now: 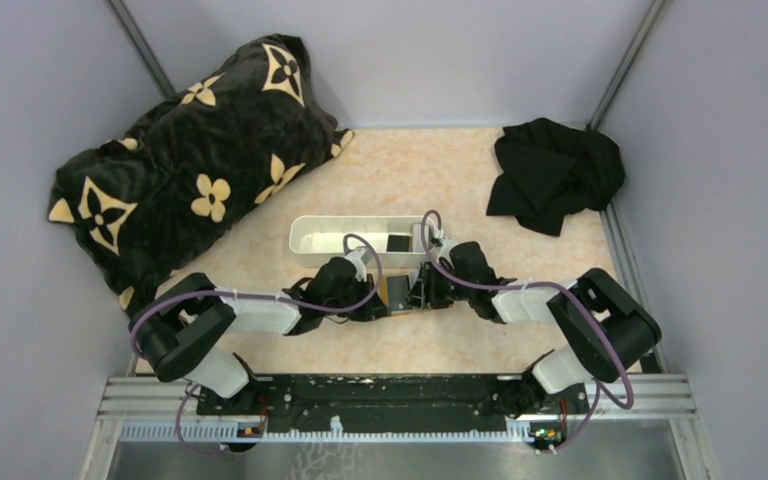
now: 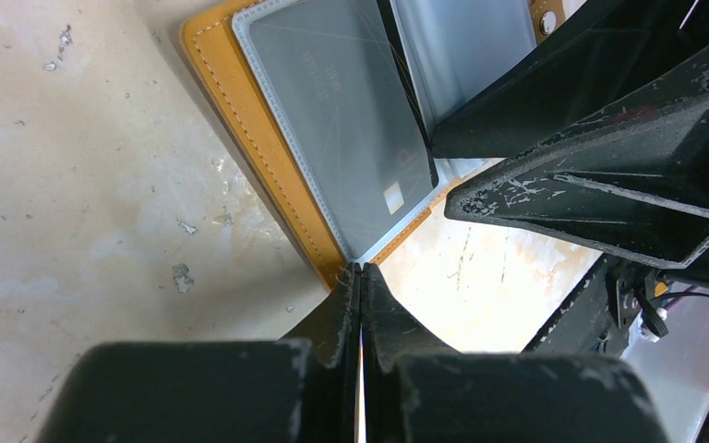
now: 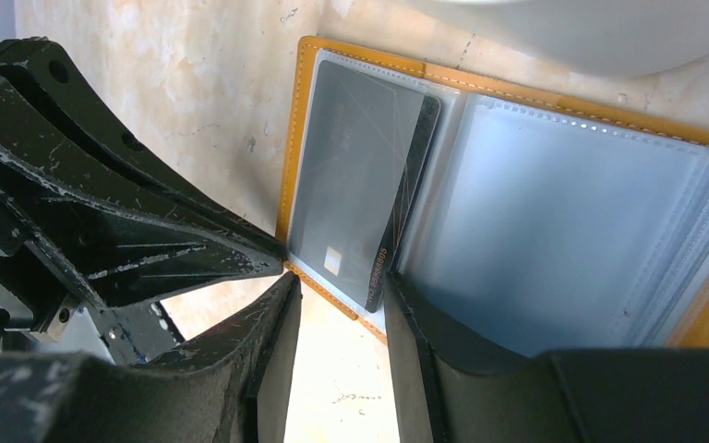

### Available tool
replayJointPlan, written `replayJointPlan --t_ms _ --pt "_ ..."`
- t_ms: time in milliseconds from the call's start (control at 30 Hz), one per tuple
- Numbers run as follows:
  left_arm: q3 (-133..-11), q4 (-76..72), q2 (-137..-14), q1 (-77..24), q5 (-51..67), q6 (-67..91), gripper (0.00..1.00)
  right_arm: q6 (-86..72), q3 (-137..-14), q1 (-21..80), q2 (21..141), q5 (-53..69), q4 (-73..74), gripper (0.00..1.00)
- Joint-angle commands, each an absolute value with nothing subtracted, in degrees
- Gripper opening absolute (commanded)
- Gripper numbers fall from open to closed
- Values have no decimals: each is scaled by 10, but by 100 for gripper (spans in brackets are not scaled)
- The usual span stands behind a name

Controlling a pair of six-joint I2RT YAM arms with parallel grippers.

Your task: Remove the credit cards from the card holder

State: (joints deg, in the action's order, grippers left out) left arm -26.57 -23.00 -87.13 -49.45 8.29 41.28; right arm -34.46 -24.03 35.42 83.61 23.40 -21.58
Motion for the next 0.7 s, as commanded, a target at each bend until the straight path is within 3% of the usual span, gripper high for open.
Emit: replayJointPlan --t_ms 0,300,667 --pt "-262 -195 -903 -488 73 398 0 -334 -240 352 823 208 -185 40" --pt "-275 -214 -936 -480 94 392 0 -304 -290 347 757 193 -99 41" --pt "-265 -215 -937 -469 105 387 0 -281 -287 320 825 190 -113 41"
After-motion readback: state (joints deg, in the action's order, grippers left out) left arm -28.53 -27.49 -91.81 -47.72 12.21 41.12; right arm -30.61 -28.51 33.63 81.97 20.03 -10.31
